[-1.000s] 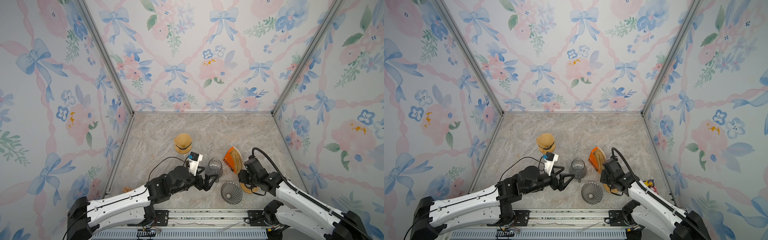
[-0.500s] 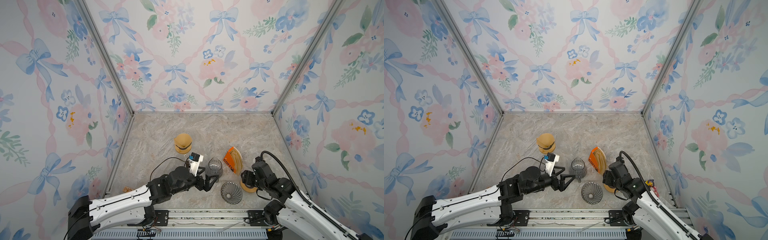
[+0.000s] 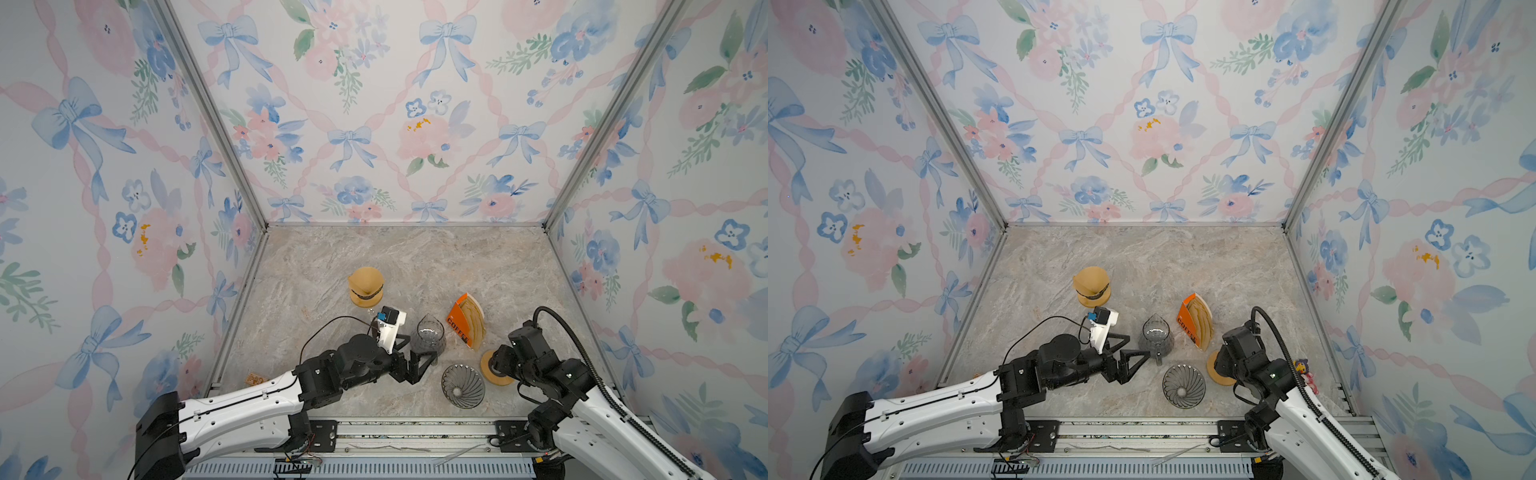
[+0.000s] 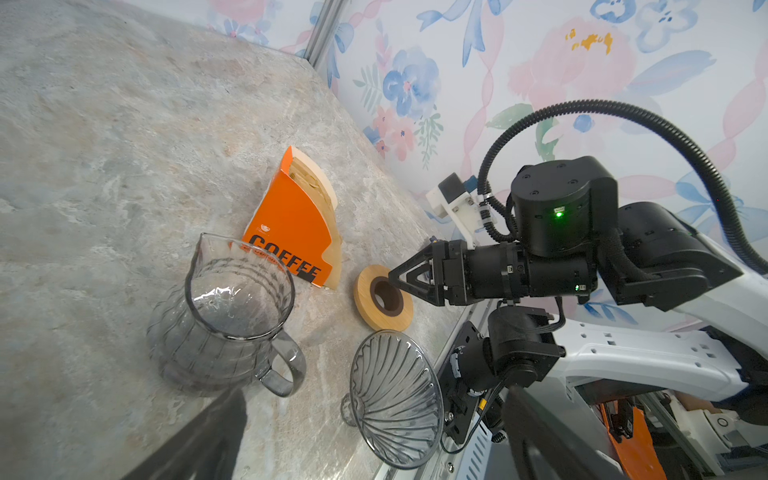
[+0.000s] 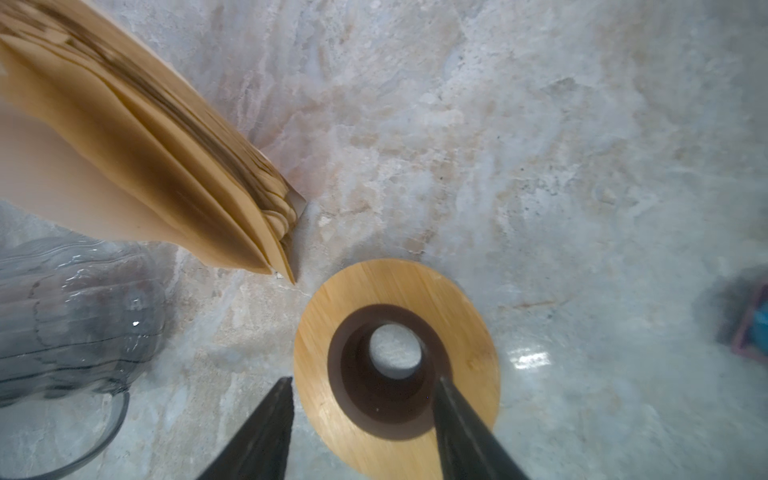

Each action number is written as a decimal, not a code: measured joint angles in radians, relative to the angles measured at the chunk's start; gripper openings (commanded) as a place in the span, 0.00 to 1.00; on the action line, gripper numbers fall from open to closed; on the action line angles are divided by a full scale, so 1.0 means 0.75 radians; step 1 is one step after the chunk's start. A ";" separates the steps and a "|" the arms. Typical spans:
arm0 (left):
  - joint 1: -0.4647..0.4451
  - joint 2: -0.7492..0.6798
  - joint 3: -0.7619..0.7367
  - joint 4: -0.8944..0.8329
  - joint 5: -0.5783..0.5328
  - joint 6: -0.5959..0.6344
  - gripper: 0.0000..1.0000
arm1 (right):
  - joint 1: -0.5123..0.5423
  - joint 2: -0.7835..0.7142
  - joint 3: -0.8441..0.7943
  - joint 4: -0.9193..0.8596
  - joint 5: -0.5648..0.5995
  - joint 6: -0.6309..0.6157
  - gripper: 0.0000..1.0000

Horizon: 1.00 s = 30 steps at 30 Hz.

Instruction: Place the coffee filter in the dripper

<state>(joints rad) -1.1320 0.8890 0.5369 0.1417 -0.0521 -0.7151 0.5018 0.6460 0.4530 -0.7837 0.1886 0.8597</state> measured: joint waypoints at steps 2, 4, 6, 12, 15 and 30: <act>0.000 -0.002 -0.003 0.005 0.000 0.000 0.98 | -0.012 -0.010 -0.005 -0.027 0.021 0.026 0.60; 0.000 -0.004 -0.013 0.022 0.001 0.000 0.98 | -0.021 -0.015 -0.007 -0.039 0.042 0.052 0.64; 0.000 -0.004 -0.033 0.043 0.001 -0.001 0.98 | -0.028 -0.012 -0.017 -0.040 0.056 0.075 0.68; 0.000 0.011 -0.069 0.075 0.001 0.000 0.98 | -0.038 0.039 -0.041 -0.065 0.079 0.133 0.76; 0.000 0.034 -0.070 0.097 0.011 0.001 0.98 | -0.048 0.058 -0.041 -0.068 0.079 0.148 0.76; 0.009 -0.062 -0.133 0.109 0.012 0.000 0.98 | -0.049 0.227 -0.046 0.023 0.048 0.166 0.77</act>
<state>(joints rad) -1.1252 0.8425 0.4374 0.2237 -0.0433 -0.7151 0.4652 0.8165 0.4183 -0.7662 0.2245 0.9844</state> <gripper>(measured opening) 0.983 0.764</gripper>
